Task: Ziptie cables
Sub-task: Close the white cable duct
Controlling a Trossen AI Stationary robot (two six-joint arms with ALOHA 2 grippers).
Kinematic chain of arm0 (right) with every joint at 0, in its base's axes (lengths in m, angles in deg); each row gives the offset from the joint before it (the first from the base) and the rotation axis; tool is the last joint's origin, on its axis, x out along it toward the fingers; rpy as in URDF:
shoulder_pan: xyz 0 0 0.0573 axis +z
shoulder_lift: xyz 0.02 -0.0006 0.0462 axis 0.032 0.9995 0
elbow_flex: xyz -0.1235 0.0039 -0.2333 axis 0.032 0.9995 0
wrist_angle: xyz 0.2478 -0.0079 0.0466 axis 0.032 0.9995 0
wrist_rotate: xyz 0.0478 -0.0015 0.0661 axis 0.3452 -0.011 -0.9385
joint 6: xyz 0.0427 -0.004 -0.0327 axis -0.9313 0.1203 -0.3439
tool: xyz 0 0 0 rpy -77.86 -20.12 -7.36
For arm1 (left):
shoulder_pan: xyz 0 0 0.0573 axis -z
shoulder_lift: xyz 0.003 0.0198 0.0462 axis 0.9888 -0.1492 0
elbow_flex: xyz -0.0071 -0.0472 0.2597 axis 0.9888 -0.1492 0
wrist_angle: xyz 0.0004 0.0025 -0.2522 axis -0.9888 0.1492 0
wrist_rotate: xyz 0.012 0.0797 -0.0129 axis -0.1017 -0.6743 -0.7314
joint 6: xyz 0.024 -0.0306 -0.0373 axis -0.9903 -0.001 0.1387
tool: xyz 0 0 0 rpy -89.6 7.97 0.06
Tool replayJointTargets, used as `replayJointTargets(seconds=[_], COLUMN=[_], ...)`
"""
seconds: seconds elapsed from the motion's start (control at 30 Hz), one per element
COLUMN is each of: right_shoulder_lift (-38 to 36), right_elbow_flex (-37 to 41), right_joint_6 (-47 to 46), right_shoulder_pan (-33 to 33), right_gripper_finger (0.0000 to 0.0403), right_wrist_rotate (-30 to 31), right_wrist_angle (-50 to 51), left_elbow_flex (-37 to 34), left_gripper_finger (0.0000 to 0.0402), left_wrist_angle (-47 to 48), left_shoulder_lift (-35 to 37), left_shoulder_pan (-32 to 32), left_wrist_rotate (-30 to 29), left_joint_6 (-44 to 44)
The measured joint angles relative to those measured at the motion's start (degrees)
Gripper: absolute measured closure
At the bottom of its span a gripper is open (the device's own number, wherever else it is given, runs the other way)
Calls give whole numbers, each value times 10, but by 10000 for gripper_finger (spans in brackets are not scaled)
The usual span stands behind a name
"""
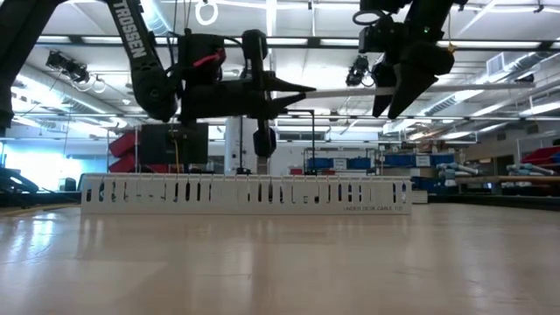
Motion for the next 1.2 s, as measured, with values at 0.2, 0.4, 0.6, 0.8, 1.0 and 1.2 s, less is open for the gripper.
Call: replayJointTargets(seconds=[0.2,0.4,0.6,0.8,1.0,1.2], right_shoulder_lift=[0,0,0,0,0,0], right_elbow_flex=[0,0,0,0,0,0], right_joint_6=[0,1,2,6,7,8], right_shoulder_pan=[0,0,0,0,0,0], right_gripper_finger=[36,56,76,104,127,157], right_wrist_rotate=[1,1,1,1,-1,-13], right_wrist_angle=[0,0,-4,-4,-9,-16], left_elbow_flex=[6,6,6,6,6,6], left_gripper_finger=[402,402,402,402,402,402], left_wrist_angle=[1,1,2,2,2,2], left_shoulder_lift=[0,0,0,0,0,0], left_shoulder_pan=[5,4,4,4,4,4], left_wrist_rotate=[6,6,5,-1,-1,-1], left_joint_6=[-2,-3,-3,-4,-4,-4])
